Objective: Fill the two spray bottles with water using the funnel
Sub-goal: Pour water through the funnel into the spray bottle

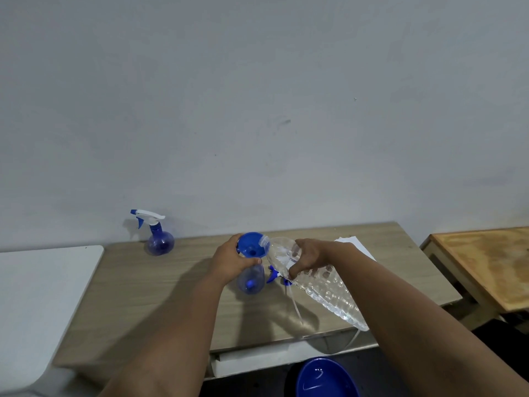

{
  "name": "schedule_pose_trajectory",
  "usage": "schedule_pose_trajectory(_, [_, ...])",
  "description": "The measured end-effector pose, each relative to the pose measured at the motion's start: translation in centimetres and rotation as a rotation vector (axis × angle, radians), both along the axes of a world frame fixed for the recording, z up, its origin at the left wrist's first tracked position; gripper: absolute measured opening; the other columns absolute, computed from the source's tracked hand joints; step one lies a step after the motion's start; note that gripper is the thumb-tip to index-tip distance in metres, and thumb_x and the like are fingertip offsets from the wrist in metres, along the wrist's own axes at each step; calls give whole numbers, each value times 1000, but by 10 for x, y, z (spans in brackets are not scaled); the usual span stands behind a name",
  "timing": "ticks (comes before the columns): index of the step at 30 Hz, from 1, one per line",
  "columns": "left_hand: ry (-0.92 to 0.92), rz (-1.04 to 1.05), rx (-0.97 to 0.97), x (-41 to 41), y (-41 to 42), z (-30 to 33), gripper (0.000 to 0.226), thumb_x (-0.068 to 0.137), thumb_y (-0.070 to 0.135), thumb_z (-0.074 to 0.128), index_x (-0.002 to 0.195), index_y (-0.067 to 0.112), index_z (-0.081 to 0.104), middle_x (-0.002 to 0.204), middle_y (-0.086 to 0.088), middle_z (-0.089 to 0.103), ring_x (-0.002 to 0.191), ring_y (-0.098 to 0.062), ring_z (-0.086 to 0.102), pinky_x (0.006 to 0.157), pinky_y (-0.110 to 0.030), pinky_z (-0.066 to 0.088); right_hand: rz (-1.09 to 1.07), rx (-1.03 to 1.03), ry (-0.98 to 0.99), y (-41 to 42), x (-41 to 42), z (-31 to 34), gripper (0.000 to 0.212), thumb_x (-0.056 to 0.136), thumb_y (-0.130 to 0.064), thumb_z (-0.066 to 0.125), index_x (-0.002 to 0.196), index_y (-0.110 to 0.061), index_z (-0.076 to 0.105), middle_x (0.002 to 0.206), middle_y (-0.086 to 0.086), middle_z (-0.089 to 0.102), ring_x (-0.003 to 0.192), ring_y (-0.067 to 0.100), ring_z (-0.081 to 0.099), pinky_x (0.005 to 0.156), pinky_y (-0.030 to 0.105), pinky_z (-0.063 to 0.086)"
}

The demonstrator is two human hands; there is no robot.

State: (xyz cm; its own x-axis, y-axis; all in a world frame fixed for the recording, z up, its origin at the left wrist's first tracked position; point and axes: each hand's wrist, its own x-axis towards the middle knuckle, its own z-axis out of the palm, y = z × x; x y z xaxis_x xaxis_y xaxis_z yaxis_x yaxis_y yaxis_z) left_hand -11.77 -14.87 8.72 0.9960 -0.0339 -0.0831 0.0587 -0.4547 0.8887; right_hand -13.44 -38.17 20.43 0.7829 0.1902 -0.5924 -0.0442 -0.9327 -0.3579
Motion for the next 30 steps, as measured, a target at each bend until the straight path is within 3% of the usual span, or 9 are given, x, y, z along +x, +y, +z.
schedule_pose_trajectory(3, [2, -3, 7, 1, 1, -1, 67, 58, 32, 95, 115, 39, 59, 105, 18, 70, 99, -5, 66, 92, -33, 55, 21, -4, -12, 2, -1, 3, 26, 89, -21, 81, 98, -17, 57, 74, -4, 59, 61, 7, 58, 35, 13, 42])
schedule_pose_trajectory(9, [-1, -3, 7, 2, 1, -2, 68, 59, 31, 94, 118, 36, 60, 106, 18, 70, 99, -6, 66, 93, -35, 55, 22, -25, -25, 5, -1, 6, 51, 86, -27, 83, 125, -2, 62, 77, -2, 61, 63, 10, 59, 36, 13, 45])
schedule_pose_trajectory(14, [0, 1, 14, 2, 0, -1, 71, 59, 30, 94, 122, 33, 60, 109, 15, 70, 101, -9, 66, 93, -35, 55, 18, -29, -20, 6, -2, 7, 61, 86, -30, 83, 131, 3, 60, 82, 4, 62, 73, 17, 61, 47, 21, 48])
schedule_pose_trajectory(22, [7, -2, 11, 1, 1, -3, 73, 58, 31, 93, 124, 32, 60, 107, 16, 70, 99, -7, 67, 93, -37, 56, 45, -51, -25, 8, -3, 13, 45, 88, -28, 81, 121, -6, 60, 76, -3, 59, 65, 8, 57, 38, 10, 43])
schedule_pose_trajectory(30, [6, 2, 4, 0, 2, -3, 68, 58, 32, 91, 119, 36, 61, 104, 18, 71, 97, -5, 67, 91, -36, 57, 78, -81, -20, 9, -3, 16, 41, 88, -29, 81, 117, -10, 59, 77, -4, 60, 64, 7, 57, 41, 14, 44])
